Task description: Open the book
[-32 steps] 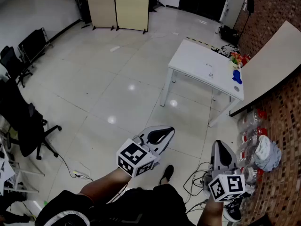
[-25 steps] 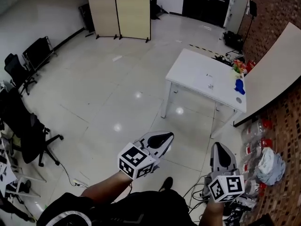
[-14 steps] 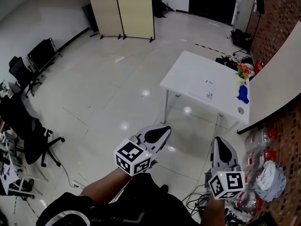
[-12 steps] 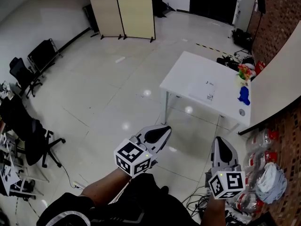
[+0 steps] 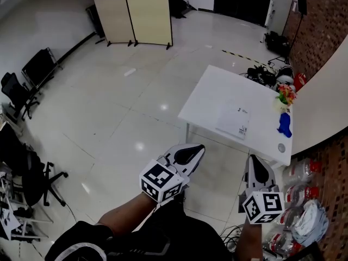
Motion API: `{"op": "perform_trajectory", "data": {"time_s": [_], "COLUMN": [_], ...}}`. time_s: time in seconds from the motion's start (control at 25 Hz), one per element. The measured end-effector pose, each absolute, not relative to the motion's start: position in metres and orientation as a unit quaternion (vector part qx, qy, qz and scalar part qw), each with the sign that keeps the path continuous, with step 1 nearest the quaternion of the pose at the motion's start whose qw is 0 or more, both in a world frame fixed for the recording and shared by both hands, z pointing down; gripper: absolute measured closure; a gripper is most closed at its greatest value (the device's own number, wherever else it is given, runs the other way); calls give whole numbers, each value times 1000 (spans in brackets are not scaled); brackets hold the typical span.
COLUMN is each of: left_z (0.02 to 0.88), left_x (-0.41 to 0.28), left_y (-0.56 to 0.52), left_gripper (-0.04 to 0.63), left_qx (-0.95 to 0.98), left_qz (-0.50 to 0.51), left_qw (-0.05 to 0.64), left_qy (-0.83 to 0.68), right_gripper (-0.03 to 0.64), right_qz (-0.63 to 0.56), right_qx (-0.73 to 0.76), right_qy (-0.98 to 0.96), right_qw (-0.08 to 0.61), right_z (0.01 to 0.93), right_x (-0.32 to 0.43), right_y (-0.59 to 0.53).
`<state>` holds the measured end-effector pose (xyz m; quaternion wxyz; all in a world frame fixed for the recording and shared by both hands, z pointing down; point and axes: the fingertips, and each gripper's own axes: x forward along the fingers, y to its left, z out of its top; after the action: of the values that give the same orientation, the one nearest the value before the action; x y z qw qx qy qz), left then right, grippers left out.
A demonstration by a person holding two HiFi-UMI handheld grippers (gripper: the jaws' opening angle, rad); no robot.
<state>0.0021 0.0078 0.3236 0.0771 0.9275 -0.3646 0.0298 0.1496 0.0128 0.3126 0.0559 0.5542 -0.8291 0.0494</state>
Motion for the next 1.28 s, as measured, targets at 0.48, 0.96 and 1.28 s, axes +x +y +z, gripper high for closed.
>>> {"op": "perform_trajectory", "data": {"time_s": [0.48,0.96,1.28], "left_z": [337,401,440], "left_x": [-30,4,32], "left_y": [-149,-272,-342], "left_gripper": [594,594,594], "left_qx": [934,907,891], "left_qz": [22,97,135], "left_qw": [97,140,175], "left_qy": [-344,-385,-397], "right_gripper": [614,612,563], "right_qz": [83,141,181], "right_qx": [565,531,498], "right_qy": [-813,-822,-828], "right_qw": [116,150,186], "right_z": [337,408,452], "right_x": [109,134,145], "right_y": [-146,-279,-345]}}
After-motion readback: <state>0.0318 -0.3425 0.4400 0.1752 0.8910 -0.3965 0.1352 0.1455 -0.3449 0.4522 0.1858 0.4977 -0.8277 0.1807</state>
